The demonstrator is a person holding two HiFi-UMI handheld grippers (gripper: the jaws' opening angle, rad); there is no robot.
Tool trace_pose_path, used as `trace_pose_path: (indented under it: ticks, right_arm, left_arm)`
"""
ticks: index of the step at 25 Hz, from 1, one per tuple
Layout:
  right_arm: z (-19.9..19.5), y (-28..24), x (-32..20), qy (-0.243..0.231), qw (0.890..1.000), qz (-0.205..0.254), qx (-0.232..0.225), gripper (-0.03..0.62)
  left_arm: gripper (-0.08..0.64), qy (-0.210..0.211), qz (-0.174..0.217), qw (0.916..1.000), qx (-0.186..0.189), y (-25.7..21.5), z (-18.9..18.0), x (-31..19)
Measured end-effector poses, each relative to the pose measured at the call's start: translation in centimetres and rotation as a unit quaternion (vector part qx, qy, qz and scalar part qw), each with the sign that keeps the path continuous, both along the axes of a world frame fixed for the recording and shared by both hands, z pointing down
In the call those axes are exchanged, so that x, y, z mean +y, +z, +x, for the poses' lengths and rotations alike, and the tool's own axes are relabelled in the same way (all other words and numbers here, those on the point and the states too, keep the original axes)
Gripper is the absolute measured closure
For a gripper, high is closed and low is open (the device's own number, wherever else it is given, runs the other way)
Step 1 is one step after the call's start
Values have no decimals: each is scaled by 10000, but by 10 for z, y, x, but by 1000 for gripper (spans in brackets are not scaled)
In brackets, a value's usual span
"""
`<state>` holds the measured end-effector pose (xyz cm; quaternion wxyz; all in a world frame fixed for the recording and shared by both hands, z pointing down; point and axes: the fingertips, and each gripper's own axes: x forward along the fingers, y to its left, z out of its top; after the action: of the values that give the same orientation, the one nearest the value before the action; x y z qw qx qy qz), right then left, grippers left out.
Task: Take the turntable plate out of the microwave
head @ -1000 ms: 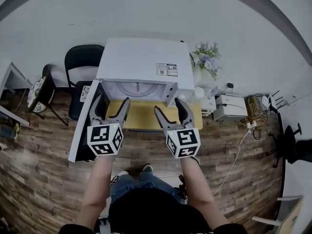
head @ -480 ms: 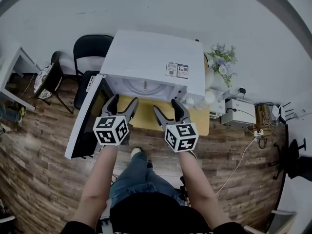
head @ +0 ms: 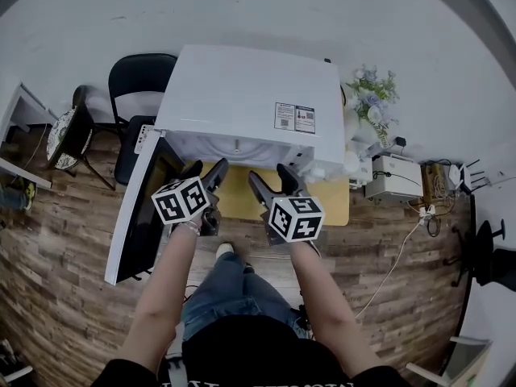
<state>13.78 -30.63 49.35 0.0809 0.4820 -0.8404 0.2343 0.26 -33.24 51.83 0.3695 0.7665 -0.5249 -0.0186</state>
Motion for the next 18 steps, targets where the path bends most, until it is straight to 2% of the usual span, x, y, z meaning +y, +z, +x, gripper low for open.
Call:
trace_pose_path:
  ticks: [4, 8, 14, 18]
  right_arm:
    - [-4, 14, -13, 60, 9998, -125, -117, 245]
    - [-4, 28, -29, 233, 9986, -322, -362, 245]
    - [-9, 46, -45, 395, 9922, -649, -991, 245]
    - [-10, 53, -57, 560, 9828, -895, -1514, 245]
  left_arm:
    - [215, -39, -303, 9981, 529, 21, 1, -13]
    - [215, -92, -441, 9943, 964, 35, 1, -27]
    - [215, -220, -474, 9879, 1460, 47, 2, -43]
    - [215, -340, -483, 9847, 1642, 53, 0, -52]
